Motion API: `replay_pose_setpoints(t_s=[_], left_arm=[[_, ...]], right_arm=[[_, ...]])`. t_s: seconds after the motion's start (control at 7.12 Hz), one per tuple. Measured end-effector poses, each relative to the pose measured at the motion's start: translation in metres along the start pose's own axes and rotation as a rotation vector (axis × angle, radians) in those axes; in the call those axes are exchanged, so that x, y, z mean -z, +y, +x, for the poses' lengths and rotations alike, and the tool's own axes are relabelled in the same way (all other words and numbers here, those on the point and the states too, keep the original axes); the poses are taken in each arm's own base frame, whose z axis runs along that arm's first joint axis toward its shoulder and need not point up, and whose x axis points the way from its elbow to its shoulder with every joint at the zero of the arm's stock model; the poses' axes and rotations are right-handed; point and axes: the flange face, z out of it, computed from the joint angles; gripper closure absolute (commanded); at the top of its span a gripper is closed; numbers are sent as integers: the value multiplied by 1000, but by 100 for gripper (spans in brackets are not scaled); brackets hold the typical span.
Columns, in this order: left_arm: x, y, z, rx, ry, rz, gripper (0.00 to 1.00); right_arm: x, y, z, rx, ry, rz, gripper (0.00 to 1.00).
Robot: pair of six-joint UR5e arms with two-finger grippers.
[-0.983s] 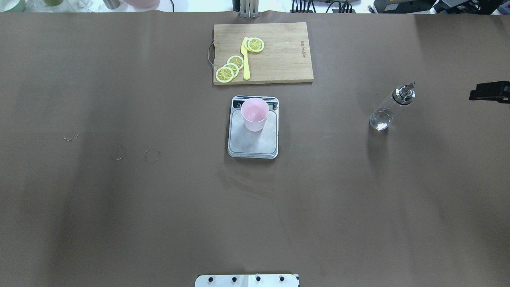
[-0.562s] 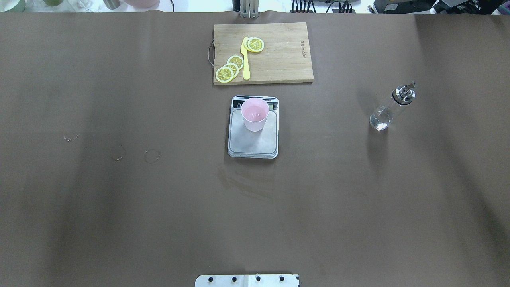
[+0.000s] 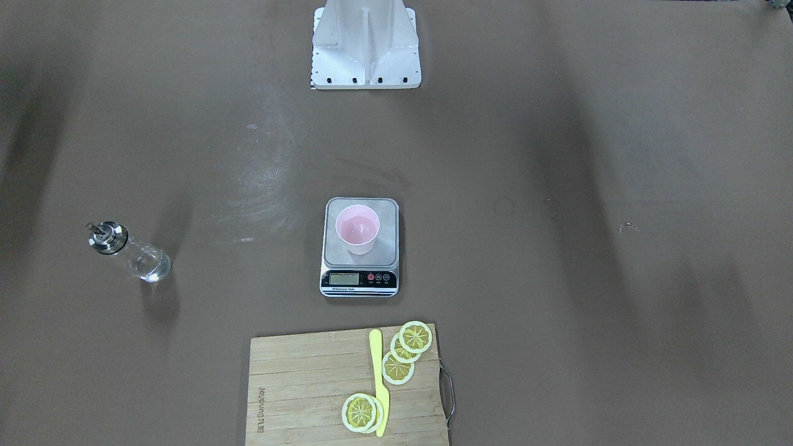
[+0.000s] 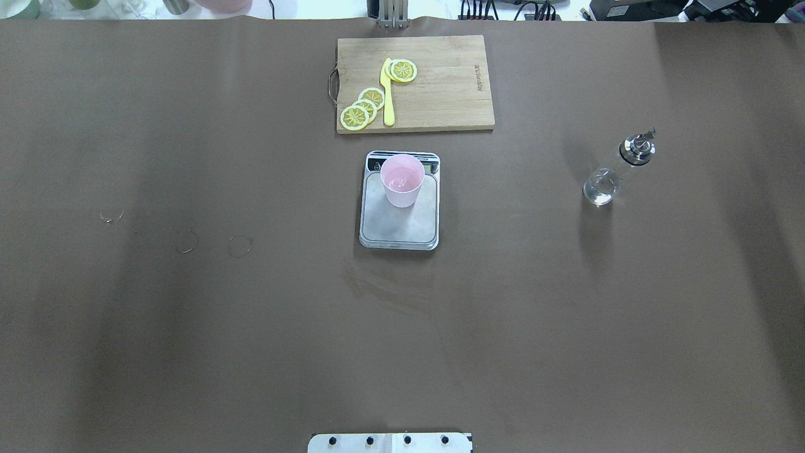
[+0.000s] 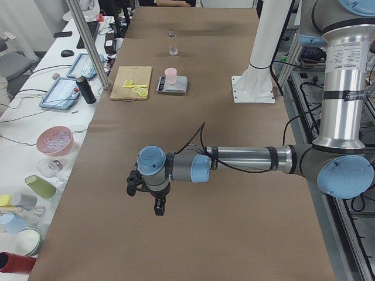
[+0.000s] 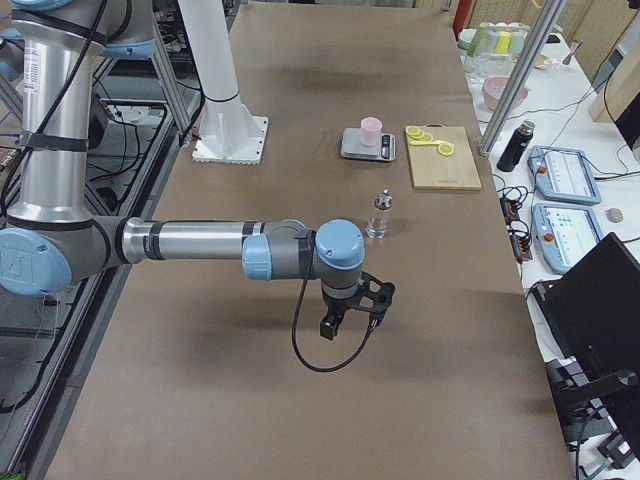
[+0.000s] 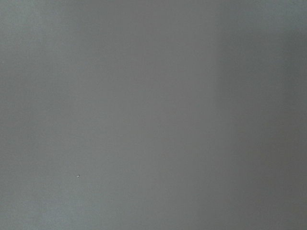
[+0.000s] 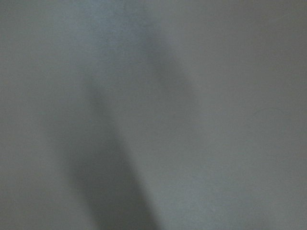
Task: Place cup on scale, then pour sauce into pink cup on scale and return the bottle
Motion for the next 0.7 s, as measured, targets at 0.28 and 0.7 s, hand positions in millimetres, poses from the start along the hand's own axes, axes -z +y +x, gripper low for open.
replay_pose_setpoints(t_s=[0.28, 0.7], left_arm=[[3, -2, 4, -10, 8, 8, 2], [10, -6, 10, -21, 4, 20, 2]], right_arm=[[14, 1, 19, -53, -1, 5, 1], [26, -3, 9, 1, -1, 27, 0]])
